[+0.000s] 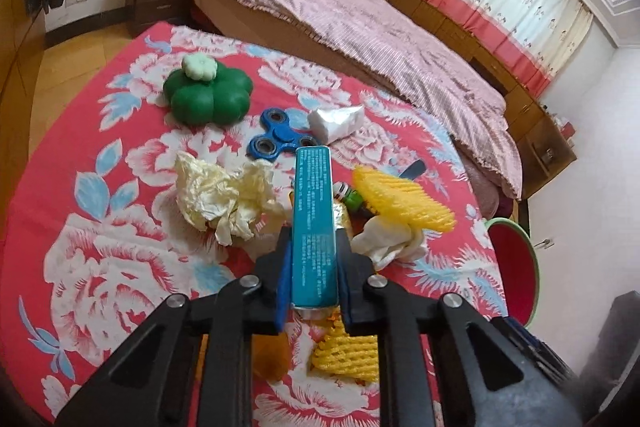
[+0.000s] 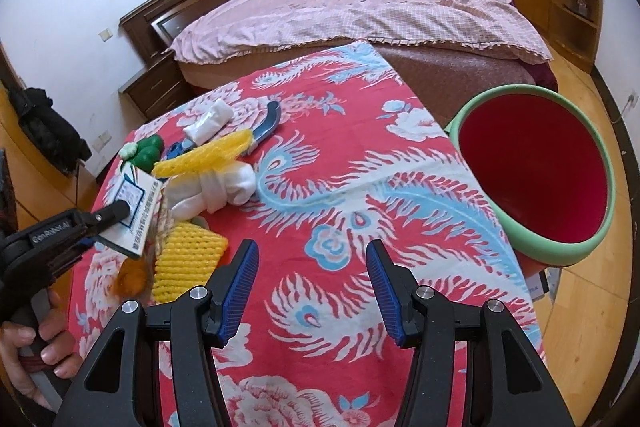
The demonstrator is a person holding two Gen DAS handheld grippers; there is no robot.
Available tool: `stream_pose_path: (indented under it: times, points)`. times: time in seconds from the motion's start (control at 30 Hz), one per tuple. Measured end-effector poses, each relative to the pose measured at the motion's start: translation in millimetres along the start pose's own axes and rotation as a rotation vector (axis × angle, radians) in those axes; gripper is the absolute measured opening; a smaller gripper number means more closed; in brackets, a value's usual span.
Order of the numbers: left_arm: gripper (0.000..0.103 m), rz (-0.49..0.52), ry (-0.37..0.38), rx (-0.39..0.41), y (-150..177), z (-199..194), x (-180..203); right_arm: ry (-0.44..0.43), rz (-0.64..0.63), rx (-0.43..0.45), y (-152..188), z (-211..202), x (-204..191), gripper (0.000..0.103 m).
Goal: Collect trash
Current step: 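Grasp the teal toothpaste box with the left tool while the right tool approaches the yellow foam net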
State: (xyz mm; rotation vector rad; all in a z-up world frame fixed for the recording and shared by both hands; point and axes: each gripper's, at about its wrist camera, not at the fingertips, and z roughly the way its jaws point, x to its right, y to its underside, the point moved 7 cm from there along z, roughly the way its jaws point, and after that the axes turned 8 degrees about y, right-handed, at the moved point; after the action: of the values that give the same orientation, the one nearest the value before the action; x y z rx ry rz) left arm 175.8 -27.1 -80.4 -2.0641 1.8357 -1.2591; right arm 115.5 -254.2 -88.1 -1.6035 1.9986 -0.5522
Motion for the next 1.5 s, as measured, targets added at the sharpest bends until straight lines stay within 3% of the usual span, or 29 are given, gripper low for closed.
stream_pose_path:
  times: [0.23,0.63,1.17,1.5]
  points:
    - [0.019,0.017,0.018,0.047,-2.2,-26.6,2.1,-0.039,-0.035,-0.002,6.3,-1.8,-21.6,0.057]
    - [0.019,-0.013,-0.047,0.09,7.6,-61.2,-36.6,-0.098,-0.113,-0.044,27.0,10.0,-73.7,0.057]
    - [0.019,-0.052,-0.079,0.11,21.3,-80.5,-73.0,-0.059,-0.168,-0.1,46.4,35.9,-104.9,0.057]
    - [0.019,-0.073,-0.067,0.099,27.1,-79.2,-82.3,-0.03,-0.182,-0.069,47.9,38.7,-108.4,0.057]
